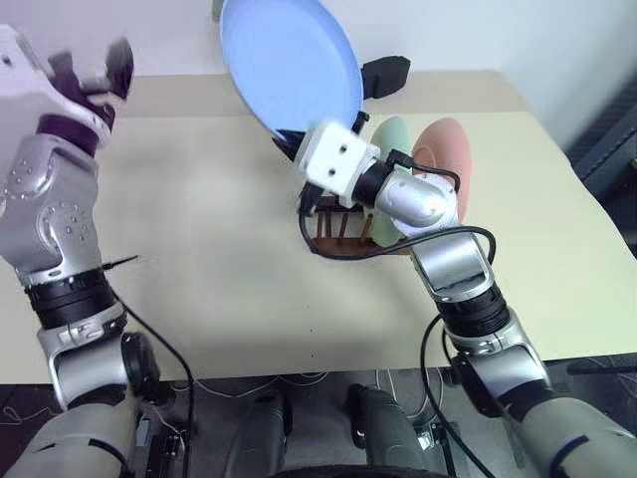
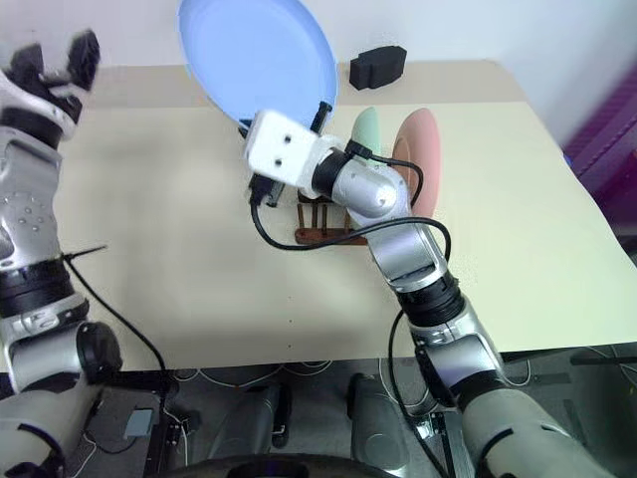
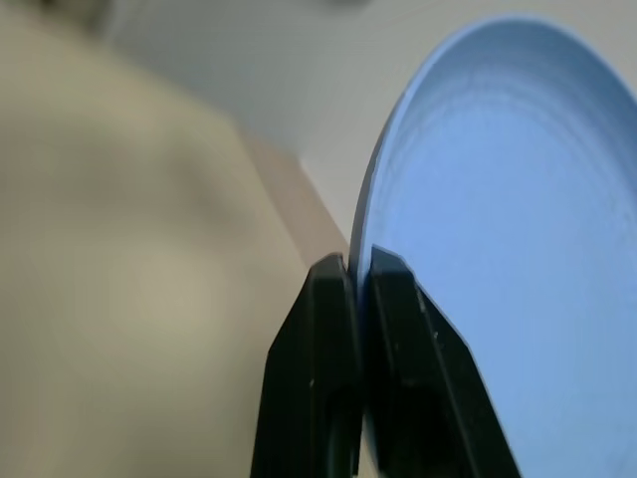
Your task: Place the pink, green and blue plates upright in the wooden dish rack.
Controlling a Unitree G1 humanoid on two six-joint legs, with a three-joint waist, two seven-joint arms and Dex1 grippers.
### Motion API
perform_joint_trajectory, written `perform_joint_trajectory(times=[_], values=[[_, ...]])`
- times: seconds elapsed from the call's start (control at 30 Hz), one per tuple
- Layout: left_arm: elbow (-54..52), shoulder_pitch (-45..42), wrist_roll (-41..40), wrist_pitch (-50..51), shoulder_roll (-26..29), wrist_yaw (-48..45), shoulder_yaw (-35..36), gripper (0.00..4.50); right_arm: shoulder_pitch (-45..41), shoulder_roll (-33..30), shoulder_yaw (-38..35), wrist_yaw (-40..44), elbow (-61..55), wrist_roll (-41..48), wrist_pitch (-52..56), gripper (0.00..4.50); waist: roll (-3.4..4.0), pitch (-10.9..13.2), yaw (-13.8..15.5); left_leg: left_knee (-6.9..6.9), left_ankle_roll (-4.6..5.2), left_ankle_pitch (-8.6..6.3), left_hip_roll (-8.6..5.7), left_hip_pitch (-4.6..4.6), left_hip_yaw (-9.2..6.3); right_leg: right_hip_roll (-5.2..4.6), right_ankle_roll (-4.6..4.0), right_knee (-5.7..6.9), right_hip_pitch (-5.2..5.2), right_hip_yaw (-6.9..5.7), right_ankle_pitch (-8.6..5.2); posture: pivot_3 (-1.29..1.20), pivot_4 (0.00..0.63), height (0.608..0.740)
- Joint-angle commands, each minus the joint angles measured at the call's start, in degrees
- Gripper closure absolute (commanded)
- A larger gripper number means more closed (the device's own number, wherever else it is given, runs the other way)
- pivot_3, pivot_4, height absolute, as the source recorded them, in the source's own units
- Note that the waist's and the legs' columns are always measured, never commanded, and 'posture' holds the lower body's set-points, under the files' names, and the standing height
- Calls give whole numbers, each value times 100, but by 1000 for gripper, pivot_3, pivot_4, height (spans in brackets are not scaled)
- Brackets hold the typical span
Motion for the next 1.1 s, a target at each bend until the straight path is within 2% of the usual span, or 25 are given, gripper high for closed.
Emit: perform_joint_trajectory(times=[0.03, 0.2, 0.43, 0.67, 0.93, 1.1], values=[[-203, 397, 6, -268, 85, -594, -258, 29, -150, 341, -606, -47, -641, 1030, 802, 4500, -2, -1, 12, 0, -3, 2, 1, -2, -4, 0, 0, -2, 1, -2, 0, 0, 150, 736], [-832, 1386, -267, -216, -50, -1489, -735, 29, -19, 758, -1358, -321, -1288, 2530, 2197, 4500, -1, -1, -6, -2, -5, 2, 6, -2, -7, -7, -2, -2, -1, -3, 1, 0, 150, 736], [-1356, 2145, -161, -198, 36, -2235, -1436, 29, 143, 1200, -2423, -1384, -1894, 4387, 3720, 4500, 4, -1, -16, -17, -7, 3, 21, -1, -20, -5, -15, -3, -10, -1, 1, 0, 150, 736], [-1324, 2234, -155, -156, -19, -2566, -1663, 29, 290, 1263, -3020, -2500, -1788, 5478, 4299, 4500, 4, -1, -17, -18, -6, 4, 12, -1, -9, -4, -26, -4, -12, -1, -6, 0, 150, 736], [-1281, 2172, -89, -155, -64, -2560, -1749, 29, 364, 1189, -3165, -3346, -1469, 6334, 4441, 4500, 5, -1, -36, -20, -5, 4, 14, -1, 1, 1, -12, -4, -12, -2, 1, 0, 150, 736], [-1313, 2197, -84, -148, -78, -2548, -1755, 29, 420, 1043, -3045, -3596, -1367, 6703, 4431, 4500, 5, -1, -33, -21, -5, 4, 15, -2, 2, 1, -12, -8, -12, -1, 1, 0, 150, 736]])
